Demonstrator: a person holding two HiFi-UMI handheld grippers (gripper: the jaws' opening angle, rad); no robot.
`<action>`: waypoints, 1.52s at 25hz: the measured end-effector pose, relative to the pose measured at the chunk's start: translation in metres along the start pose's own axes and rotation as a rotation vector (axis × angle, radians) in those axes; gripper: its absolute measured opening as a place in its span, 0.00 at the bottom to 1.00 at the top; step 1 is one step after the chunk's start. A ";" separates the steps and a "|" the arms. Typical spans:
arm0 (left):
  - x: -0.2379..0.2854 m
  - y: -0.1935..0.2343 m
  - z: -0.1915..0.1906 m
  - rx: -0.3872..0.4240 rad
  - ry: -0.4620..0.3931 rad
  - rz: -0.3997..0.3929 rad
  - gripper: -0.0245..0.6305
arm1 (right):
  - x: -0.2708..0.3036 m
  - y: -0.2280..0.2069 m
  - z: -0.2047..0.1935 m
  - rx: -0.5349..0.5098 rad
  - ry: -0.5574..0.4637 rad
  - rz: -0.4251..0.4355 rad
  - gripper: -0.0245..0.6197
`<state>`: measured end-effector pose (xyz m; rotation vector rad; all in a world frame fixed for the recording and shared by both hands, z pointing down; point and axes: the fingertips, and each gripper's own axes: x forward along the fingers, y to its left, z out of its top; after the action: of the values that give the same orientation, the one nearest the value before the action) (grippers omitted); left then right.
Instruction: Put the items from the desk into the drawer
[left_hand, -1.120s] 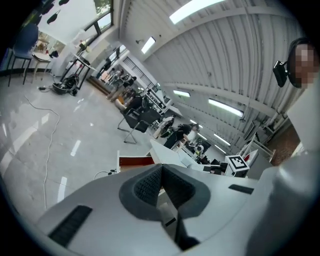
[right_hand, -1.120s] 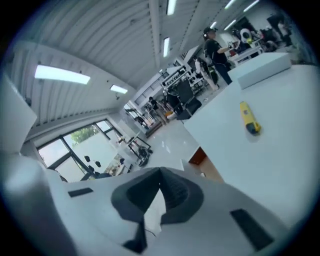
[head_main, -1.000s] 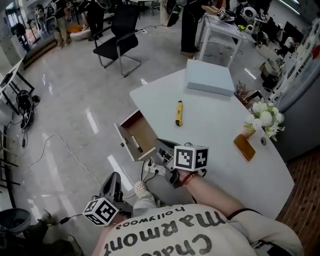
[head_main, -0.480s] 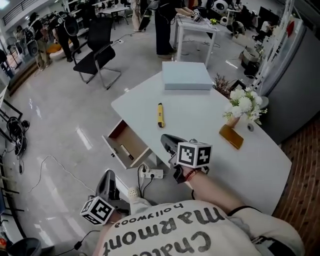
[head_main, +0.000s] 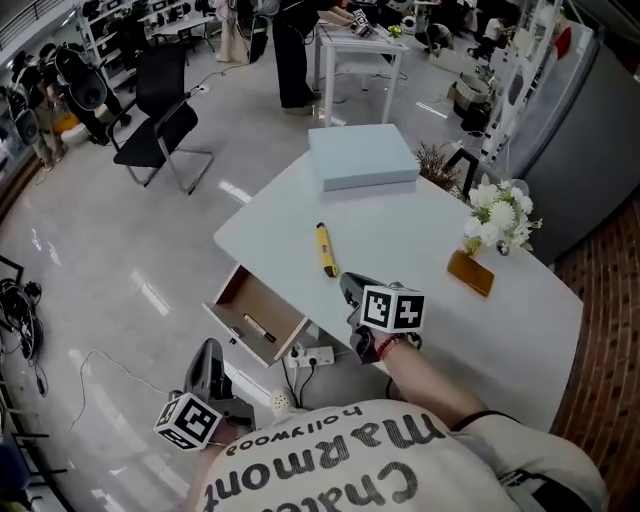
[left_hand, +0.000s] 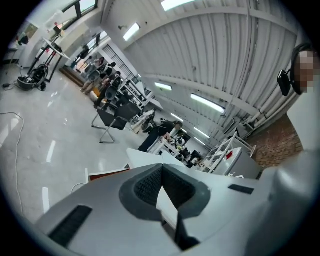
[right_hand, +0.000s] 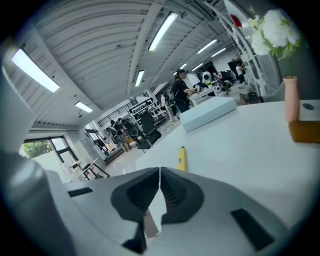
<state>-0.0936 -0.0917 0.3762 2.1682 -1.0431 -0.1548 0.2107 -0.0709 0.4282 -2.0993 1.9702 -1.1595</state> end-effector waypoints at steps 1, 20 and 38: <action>0.007 0.005 0.007 0.002 0.010 -0.009 0.04 | 0.006 -0.002 0.001 0.008 -0.002 -0.023 0.07; 0.097 0.091 0.052 -0.016 0.169 -0.132 0.04 | 0.070 -0.014 -0.024 0.023 0.035 -0.299 0.25; 0.118 0.106 0.042 -0.095 0.118 0.019 0.04 | 0.132 -0.065 -0.021 -0.083 0.266 -0.341 0.35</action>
<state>-0.0989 -0.2445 0.4357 2.0557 -0.9701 -0.0658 0.2432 -0.1643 0.5392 -2.5144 1.8297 -1.5061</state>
